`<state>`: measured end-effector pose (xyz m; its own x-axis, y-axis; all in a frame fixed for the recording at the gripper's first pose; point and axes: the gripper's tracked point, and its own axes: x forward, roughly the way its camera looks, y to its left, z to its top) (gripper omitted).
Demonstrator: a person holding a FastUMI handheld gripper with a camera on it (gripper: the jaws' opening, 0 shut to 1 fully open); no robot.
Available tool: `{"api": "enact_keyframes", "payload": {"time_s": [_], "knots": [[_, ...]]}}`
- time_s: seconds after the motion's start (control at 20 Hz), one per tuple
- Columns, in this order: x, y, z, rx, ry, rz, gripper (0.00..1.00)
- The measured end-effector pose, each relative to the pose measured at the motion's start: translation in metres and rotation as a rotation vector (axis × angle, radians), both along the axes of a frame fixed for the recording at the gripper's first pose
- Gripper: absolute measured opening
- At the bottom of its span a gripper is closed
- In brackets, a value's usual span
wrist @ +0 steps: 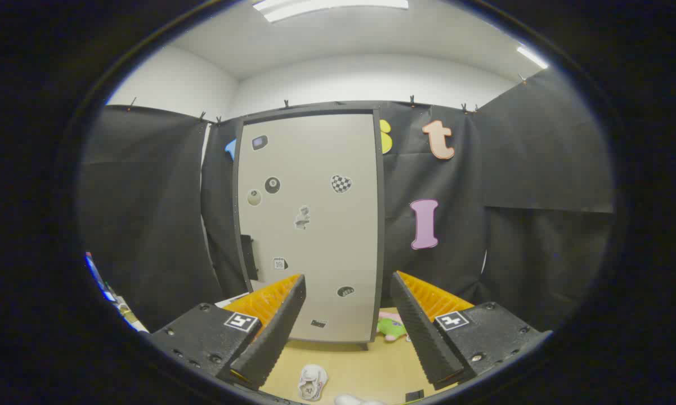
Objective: Open the shoe cabinet door, grab the shoes and put them into the shoe cabinet, then close the shoe cabinet door.
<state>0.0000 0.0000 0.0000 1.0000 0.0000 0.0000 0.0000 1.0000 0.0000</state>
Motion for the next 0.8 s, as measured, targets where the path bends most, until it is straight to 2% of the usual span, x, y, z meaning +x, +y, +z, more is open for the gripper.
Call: {"api": "enact_keyframes", "payload": {"time_s": [0.6, 0.8], "knots": [[0.01, -0.003, -0.003, 0.01, 0.008, -0.008, 0.99], [0.031, 0.011, -0.009, 0.003, 0.014, 0.008, 0.99]]}}
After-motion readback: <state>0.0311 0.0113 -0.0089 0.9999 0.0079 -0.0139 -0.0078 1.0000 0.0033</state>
